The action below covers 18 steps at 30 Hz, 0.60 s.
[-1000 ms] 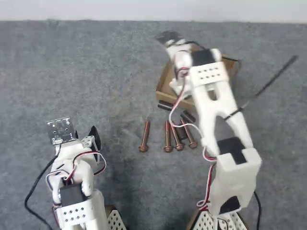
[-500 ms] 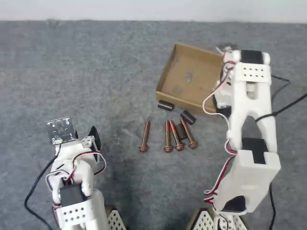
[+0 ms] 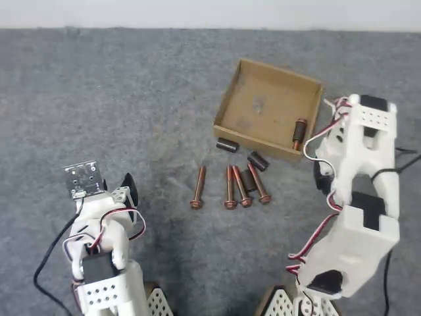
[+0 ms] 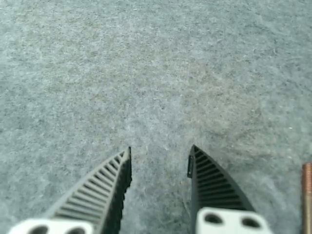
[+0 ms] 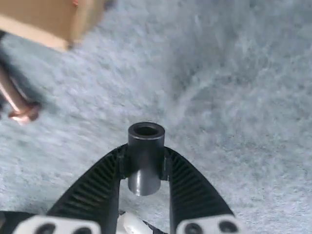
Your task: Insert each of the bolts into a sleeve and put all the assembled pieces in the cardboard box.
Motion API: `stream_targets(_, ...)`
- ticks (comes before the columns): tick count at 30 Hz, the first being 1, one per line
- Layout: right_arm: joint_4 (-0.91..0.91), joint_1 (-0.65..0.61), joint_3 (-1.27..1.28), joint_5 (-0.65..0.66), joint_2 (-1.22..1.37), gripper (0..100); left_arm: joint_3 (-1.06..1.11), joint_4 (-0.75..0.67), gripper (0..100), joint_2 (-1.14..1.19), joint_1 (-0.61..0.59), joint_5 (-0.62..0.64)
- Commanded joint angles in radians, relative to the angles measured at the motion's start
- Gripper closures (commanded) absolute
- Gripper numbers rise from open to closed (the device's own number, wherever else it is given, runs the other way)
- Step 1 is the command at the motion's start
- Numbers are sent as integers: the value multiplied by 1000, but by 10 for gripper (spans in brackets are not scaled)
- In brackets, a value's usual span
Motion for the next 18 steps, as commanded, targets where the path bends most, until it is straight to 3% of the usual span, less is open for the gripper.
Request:
stream_targets(1, -19, 39, 57, 83, -128, 992, -7, -35, 818, -23, -3, -17)
stream_targets(12, -255, 44, 534, 115, -568, 992, -7, -34, 818, -23, -2, -17)
stream_targets(18, -354, 47, 710, 107, -650, 992, -7, -34, 818, -23, 2, -17)
